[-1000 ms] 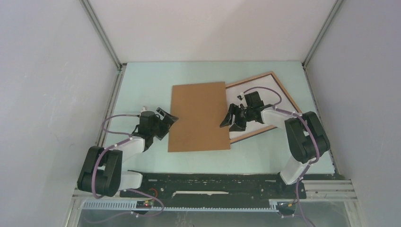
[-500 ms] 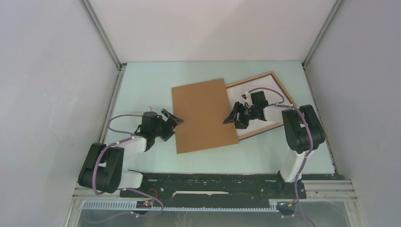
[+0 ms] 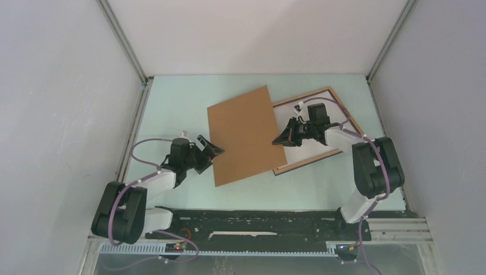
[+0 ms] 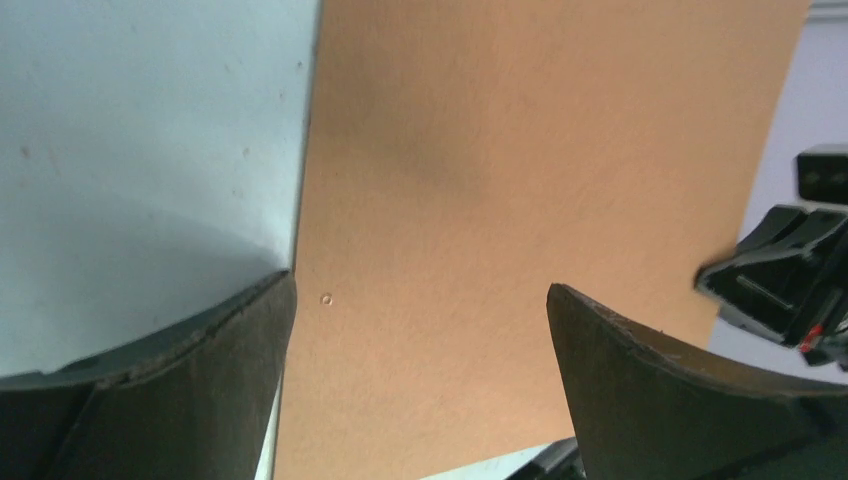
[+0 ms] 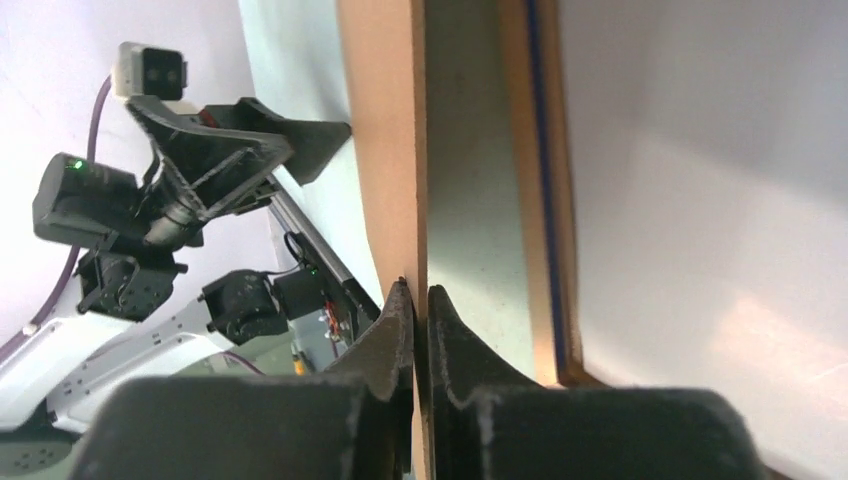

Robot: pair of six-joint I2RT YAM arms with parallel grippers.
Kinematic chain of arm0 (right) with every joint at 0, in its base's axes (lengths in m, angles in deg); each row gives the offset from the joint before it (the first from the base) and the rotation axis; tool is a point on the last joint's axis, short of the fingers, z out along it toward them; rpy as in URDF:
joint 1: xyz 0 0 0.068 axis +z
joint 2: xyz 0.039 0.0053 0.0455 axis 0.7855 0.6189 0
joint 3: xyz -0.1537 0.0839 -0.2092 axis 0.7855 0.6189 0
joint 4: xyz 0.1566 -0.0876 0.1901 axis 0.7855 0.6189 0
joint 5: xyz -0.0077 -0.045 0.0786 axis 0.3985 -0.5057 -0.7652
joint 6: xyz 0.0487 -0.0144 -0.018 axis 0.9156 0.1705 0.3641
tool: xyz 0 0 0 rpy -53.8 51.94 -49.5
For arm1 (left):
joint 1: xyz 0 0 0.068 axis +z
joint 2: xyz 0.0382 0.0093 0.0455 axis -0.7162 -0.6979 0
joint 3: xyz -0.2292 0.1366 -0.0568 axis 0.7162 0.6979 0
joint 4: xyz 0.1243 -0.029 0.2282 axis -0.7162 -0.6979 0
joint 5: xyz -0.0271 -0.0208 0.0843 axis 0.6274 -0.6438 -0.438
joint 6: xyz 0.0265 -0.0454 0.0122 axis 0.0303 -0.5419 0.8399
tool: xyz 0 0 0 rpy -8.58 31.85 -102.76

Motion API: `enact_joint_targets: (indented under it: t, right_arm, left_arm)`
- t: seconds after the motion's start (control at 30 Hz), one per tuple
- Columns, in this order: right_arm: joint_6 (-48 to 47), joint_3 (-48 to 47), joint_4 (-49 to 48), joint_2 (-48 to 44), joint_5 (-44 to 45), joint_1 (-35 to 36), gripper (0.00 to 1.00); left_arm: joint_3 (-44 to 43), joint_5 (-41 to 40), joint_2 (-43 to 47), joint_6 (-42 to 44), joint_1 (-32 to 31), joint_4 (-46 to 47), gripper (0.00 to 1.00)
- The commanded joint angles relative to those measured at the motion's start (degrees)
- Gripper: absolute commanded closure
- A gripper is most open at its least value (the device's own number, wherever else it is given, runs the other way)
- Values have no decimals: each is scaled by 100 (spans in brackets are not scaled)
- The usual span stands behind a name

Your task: Put the photo into the frame

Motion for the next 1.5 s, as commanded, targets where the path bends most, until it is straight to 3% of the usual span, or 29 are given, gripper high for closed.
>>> enact_joint_targets:
  t: [0.0, 0.1, 0.3, 0.47, 0.53, 0.7, 0.9, 1.13, 1.37, 1.47]
  right_arm:
    - [-82, -190, 433, -666, 249, 101, 100]
    - [-351, -321, 866, -1156, 439, 101, 100]
    - [-1291, -1322, 2499, -2049, 1300, 245, 100]
    - [-1787, -2050, 3320, -2573, 1434, 589, 100]
    - [-2230, -2275, 3575, -2763, 1638, 1009, 100]
    - [-3467, -2816, 4084, -3238, 3898, 2706, 100]
    - [-3897, -3332, 4205, -3522, 4574, 3060, 100]
    - [-4994, -4028, 4125, -3597, 5345, 3395, 100]
    - [-7328, -3074, 3245, -3915, 5414, 3541, 100]
    - [-8588, -2368, 2906, -4181, 5455, 3895, 100]
  left_arm:
    - [407, 812, 723, 219, -118, -276, 0]
    - [428, 885, 1562, 446, -118, -591, 0]
    - [-140, 612, 3301, 1066, -118, -2194, 0]
    - [-626, 656, 3956, 1155, -118, -2777, 0]
    - [-742, 832, 4023, 988, -118, -2784, 0]
    - [-1110, 1158, 4289, 615, -118, -2969, 1]
    - [-1743, 861, 5121, 440, -110, -3314, 1]
    - [-2398, 978, 5174, 389, -109, -3490, 0]
    - [-2713, 1036, 4536, 254, -101, -3263, 0]
    - [-3023, 1254, 4184, 321, 268, -3485, 0]
